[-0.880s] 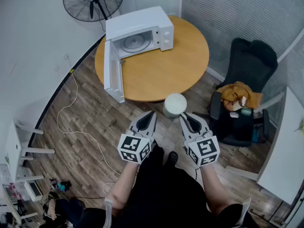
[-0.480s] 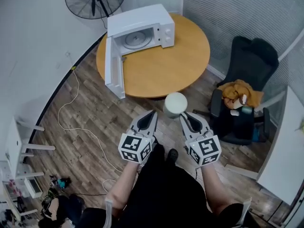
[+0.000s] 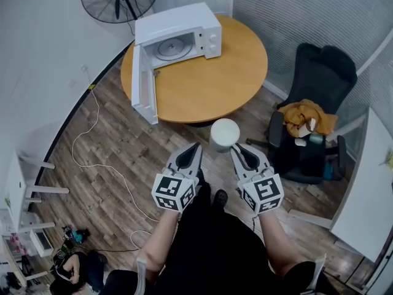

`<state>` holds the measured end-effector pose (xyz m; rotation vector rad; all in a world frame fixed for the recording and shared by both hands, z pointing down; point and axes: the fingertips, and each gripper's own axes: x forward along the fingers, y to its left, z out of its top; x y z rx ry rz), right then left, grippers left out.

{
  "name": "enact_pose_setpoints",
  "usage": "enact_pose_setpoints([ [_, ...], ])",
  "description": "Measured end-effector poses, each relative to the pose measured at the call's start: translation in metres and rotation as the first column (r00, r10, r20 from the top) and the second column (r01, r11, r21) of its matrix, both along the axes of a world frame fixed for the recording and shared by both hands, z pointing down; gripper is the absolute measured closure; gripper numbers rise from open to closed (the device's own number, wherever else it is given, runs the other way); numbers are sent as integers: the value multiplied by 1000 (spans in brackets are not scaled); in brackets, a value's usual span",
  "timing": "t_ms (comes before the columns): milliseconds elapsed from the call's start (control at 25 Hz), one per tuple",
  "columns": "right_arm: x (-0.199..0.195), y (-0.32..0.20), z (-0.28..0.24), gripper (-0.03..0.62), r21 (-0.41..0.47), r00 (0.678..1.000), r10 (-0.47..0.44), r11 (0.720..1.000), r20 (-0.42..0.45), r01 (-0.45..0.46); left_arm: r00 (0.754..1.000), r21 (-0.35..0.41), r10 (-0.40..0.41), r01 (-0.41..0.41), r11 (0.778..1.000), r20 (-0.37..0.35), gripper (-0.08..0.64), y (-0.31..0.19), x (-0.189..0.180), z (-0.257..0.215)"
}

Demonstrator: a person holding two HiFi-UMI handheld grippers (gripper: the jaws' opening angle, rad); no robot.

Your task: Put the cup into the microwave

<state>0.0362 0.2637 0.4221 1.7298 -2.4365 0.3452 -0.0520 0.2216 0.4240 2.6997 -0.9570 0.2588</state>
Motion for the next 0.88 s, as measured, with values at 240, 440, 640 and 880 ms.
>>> enact_pose_setpoints([
  [240, 1, -14, 4, 535, -4, 1000, -3, 1000, -1, 3, 1000, -10, 4, -4, 1000, -7, 569, -14, 0, 7],
  [440, 4, -38, 4, 535, -9, 1000, 0, 1000, 10, 0, 1000, -15, 7, -7, 1000, -18, 568, -39, 5, 8],
  [640, 9, -70, 3, 535, -10, 1000, 13, 1000, 13, -12, 999, -18, 23, -23, 1000, -26, 568, -71, 11, 7],
  [880, 16, -114, -2, 535, -10, 1000, 23, 1000, 4, -23, 998, -19, 44, -45, 999, -40, 568, -117, 20, 3],
])
